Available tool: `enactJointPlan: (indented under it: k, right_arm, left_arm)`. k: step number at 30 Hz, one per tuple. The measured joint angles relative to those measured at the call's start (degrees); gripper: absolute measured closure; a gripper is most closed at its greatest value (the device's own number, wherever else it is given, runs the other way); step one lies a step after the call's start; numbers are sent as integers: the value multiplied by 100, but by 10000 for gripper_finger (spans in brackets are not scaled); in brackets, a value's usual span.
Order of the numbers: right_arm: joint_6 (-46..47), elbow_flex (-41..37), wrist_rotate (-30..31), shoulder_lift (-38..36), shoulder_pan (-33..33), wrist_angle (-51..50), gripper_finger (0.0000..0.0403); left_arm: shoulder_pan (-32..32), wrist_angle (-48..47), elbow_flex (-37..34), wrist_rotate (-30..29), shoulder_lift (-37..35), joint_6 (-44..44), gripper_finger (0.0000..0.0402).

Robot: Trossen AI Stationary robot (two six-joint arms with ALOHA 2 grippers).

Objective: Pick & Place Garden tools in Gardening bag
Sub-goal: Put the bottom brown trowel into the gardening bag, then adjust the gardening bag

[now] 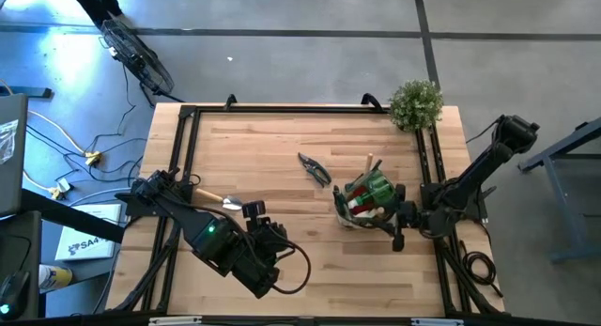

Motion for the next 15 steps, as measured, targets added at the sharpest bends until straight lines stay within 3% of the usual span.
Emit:
enactJointPlan:
  k: [7,15]
  right_arm:
    - [-519,0,564,-359,143,503,197]
    - [-1437,0,624,-987,447,1559,197]
  left_arm:
    - [0,0,2,0,2,0,233]
    - [0,-2,4,-48,2,6,233]
